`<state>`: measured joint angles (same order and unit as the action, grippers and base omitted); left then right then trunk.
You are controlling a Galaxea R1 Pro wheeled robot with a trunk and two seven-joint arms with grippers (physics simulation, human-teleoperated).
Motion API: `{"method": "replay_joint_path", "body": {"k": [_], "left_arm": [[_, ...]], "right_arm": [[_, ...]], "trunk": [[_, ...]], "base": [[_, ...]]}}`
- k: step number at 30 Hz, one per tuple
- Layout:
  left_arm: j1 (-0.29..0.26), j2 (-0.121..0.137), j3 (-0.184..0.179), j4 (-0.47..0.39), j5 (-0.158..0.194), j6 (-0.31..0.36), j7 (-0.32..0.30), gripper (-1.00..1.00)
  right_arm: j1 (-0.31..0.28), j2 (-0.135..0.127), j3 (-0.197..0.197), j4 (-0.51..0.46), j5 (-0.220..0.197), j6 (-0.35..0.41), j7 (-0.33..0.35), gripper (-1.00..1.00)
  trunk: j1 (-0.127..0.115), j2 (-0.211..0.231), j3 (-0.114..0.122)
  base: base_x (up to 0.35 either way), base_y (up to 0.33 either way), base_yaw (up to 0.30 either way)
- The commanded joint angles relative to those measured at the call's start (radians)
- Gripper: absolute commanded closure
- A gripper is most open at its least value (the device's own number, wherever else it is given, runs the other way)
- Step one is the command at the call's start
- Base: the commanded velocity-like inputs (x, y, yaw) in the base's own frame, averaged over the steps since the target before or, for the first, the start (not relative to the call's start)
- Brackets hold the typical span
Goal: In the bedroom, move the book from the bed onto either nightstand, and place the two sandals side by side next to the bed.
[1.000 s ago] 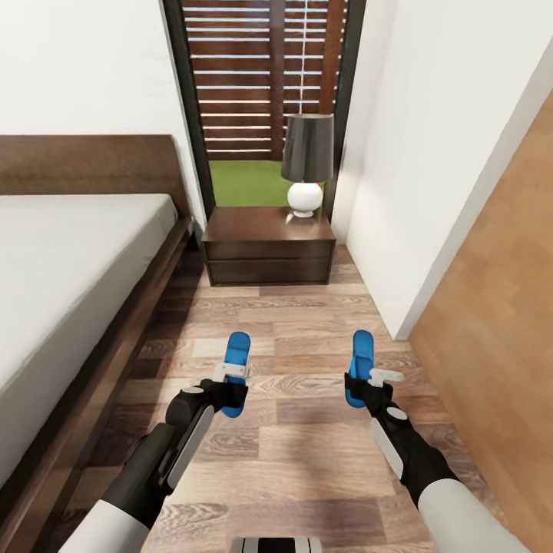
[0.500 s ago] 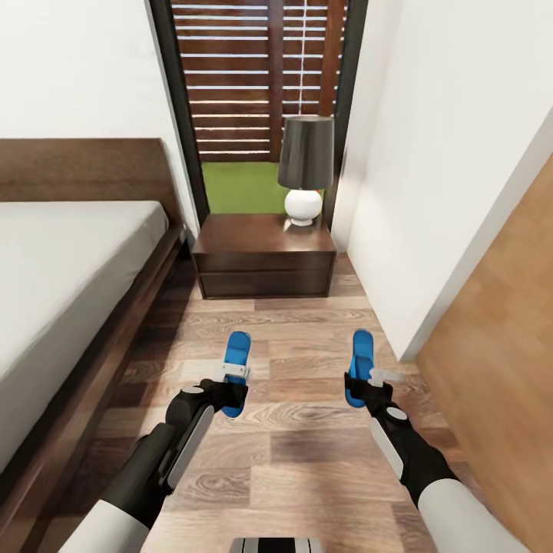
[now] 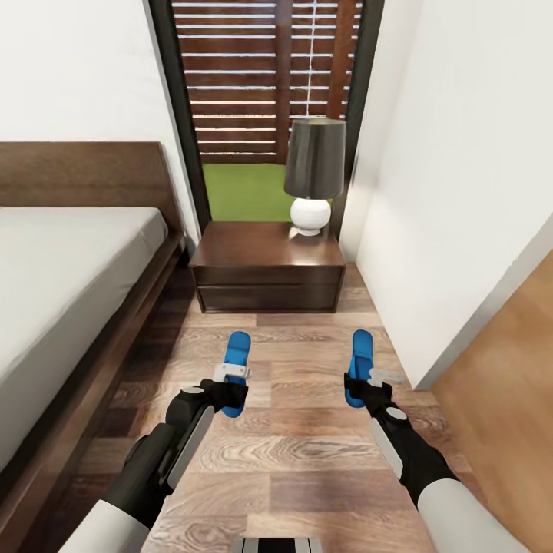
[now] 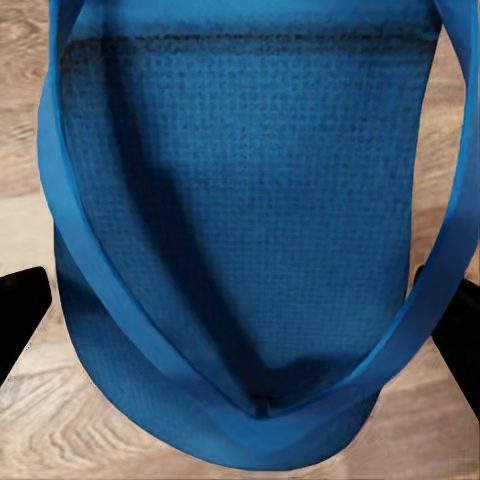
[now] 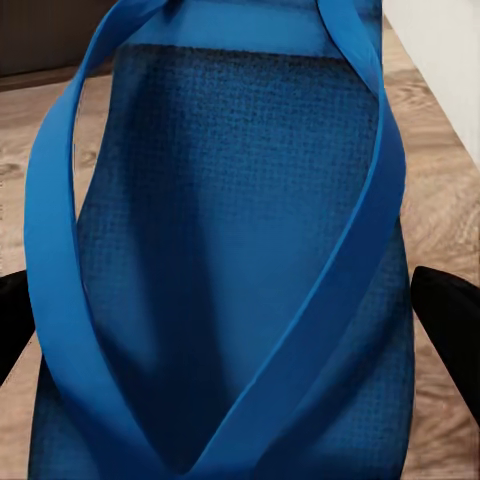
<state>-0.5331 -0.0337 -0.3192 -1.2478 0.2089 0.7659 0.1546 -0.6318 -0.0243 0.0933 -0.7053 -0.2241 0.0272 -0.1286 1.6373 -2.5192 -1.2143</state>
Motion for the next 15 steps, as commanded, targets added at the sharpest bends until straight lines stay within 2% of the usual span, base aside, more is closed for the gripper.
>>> {"method": "replay_joint_path", "body": {"k": [1, 8, 15], "left_arm": [[-0.001, 0.000, -0.002, -0.001, 0.010, 0.003, 0.009, 1.00], [-0.001, 0.000, -0.003, -0.002, 0.013, 0.003, 0.008, 1.00], [-0.001, 0.001, -0.003, -0.002, 0.014, 0.003, 0.008, 1.00]], "right_arm": [[0.000, -0.002, 0.008, -0.002, -0.008, 0.004, -0.010, 1.00], [0.000, -0.002, 0.008, -0.002, -0.008, 0.005, -0.010, 1.00], [0.000, -0.002, 0.008, -0.001, -0.009, 0.005, -0.010, 1.00]], "trunk": [[0.000, 0.000, -0.001], [0.000, 0.000, -0.001], [0.000, 0.000, -0.001]], "base": [[0.293, -0.190, 0.223], [0.233, -0.181, 0.249], [0.085, -0.068, 0.256]]}}
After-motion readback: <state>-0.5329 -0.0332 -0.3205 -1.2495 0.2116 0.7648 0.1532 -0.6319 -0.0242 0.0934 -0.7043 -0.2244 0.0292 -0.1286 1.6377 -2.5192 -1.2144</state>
